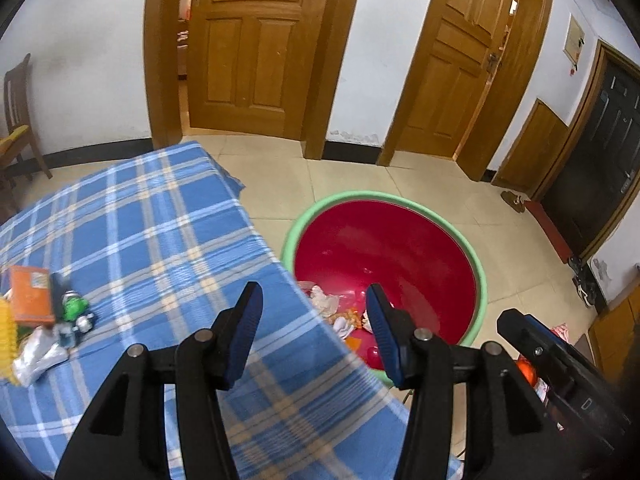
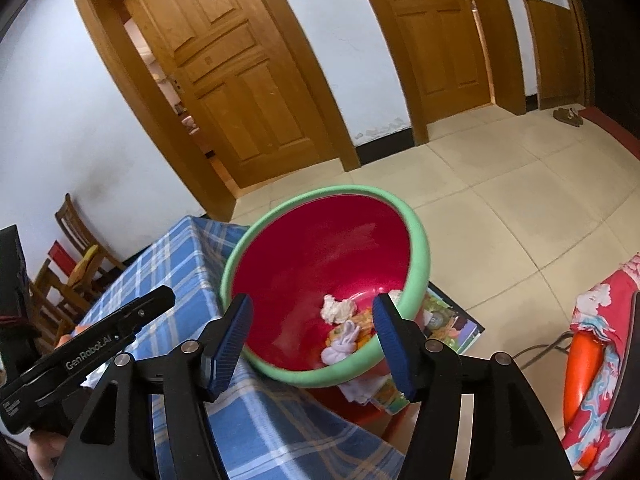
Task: Collect trash
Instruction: 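Move both tools back over the table toward the remaining trash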
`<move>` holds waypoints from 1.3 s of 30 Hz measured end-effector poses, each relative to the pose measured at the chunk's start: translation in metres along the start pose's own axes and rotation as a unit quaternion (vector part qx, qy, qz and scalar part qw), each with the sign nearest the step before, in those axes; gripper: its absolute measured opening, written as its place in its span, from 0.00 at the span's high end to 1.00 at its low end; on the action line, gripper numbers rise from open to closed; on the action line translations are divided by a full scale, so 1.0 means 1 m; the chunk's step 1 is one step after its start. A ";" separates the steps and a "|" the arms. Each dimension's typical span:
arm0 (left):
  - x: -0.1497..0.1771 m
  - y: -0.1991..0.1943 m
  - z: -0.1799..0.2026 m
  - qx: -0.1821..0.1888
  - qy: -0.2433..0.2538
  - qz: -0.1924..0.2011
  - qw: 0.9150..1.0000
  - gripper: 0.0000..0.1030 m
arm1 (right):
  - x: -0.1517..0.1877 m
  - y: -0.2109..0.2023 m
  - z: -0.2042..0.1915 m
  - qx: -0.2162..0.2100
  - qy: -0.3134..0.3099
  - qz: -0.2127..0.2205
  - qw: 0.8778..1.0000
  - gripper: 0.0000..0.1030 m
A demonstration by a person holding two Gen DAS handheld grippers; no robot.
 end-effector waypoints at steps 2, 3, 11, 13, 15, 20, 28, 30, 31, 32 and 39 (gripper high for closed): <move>0.001 -0.009 -0.007 -0.003 -0.005 0.006 1.000 0.48 | 0.003 -0.002 -0.008 -0.007 -0.004 -0.002 1.000 0.33; 0.001 -0.013 -0.010 -0.005 -0.008 0.009 1.000 0.48 | 0.004 -0.003 -0.011 -0.009 -0.007 -0.002 1.000 0.33; 0.007 -0.045 -0.041 -0.022 -0.027 0.029 0.999 0.48 | 0.015 -0.011 -0.040 -0.030 -0.028 -0.006 0.999 0.33; 0.010 -0.053 -0.050 -0.032 -0.032 0.032 0.998 0.48 | 0.018 -0.013 -0.047 -0.034 -0.032 -0.007 0.999 0.33; 0.013 -0.059 -0.060 -0.042 -0.039 0.033 0.998 0.48 | 0.022 -0.014 -0.054 -0.042 -0.036 -0.010 0.998 0.33; 0.020 -0.077 -0.088 -0.065 -0.057 0.043 0.995 0.48 | 0.032 -0.013 -0.068 -0.055 -0.045 -0.023 0.997 0.33; 0.029 -0.098 -0.135 -0.104 -0.083 0.051 0.990 0.48 | 0.043 -0.014 -0.090 -0.062 -0.062 -0.032 0.996 0.32; 0.031 -0.104 -0.149 -0.118 -0.089 0.052 0.988 0.48 | 0.045 -0.014 -0.093 -0.063 -0.065 -0.033 0.995 0.32; 0.032 -0.106 -0.155 -0.124 -0.091 0.052 0.987 0.48 | 0.046 -0.013 -0.095 -0.064 -0.066 -0.034 0.995 0.32; 0.033 -0.108 -0.162 -0.131 -0.094 0.051 0.986 0.48 | 0.046 -0.013 -0.097 -0.065 -0.067 -0.035 0.995 0.32; 0.046 -0.112 -0.211 -0.174 -0.129 0.041 0.975 0.48 | 0.055 -0.008 -0.112 -0.070 -0.079 -0.047 0.993 0.32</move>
Point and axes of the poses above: each gripper's, at about its wrist camera, not at the fingertips, and y roughly the way its jaws point, z to its right, x to its underside, the point moved 7 cm from there along y, roughly the way its jaws point, and after that the axes turned 2 degrees about x, right-handed, at the moved point
